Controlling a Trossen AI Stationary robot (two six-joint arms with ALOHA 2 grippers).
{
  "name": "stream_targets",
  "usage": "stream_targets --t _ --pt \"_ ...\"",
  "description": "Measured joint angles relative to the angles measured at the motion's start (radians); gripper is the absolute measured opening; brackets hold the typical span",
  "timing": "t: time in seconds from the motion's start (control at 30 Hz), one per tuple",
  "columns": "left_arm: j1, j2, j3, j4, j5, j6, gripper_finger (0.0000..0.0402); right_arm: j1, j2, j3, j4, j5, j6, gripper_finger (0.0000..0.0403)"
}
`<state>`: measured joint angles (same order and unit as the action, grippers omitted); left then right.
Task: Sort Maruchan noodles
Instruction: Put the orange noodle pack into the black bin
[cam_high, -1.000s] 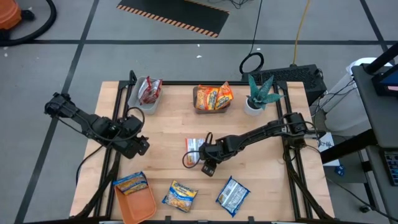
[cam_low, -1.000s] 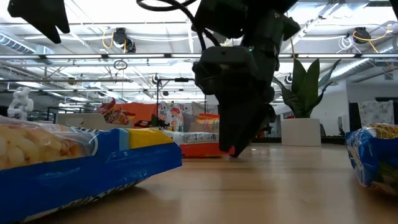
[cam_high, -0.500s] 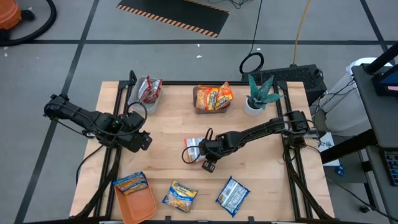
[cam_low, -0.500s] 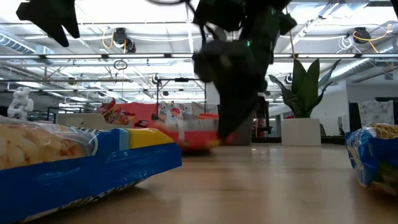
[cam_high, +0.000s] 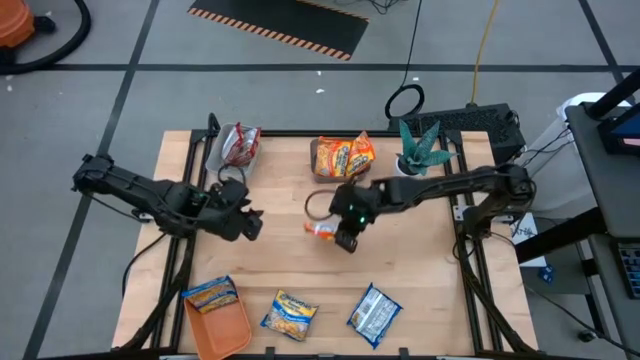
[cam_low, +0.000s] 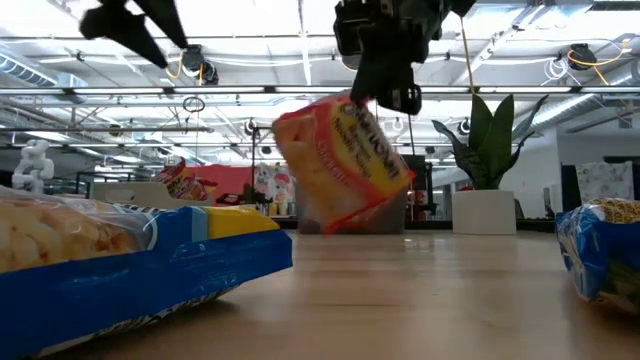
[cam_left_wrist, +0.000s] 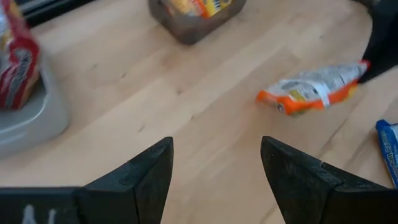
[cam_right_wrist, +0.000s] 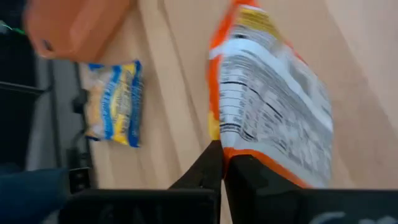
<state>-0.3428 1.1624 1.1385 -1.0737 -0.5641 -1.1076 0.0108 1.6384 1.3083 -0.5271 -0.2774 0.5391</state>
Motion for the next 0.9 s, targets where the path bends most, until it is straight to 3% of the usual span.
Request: stream_targets --t 0.5,0.9 --pt "0.089 0.152 0.0 0.233 0.054 0.157 0.0246 -0.146 -0.112 0.0 -0.061 -0.133 -0.062 0.0" --pt "0.227 0.156 0.0 0.401 0.242 0.552 0.0246 -0.213 -0.112 0.0 -0.052 -0.305 -0.104 0.0"
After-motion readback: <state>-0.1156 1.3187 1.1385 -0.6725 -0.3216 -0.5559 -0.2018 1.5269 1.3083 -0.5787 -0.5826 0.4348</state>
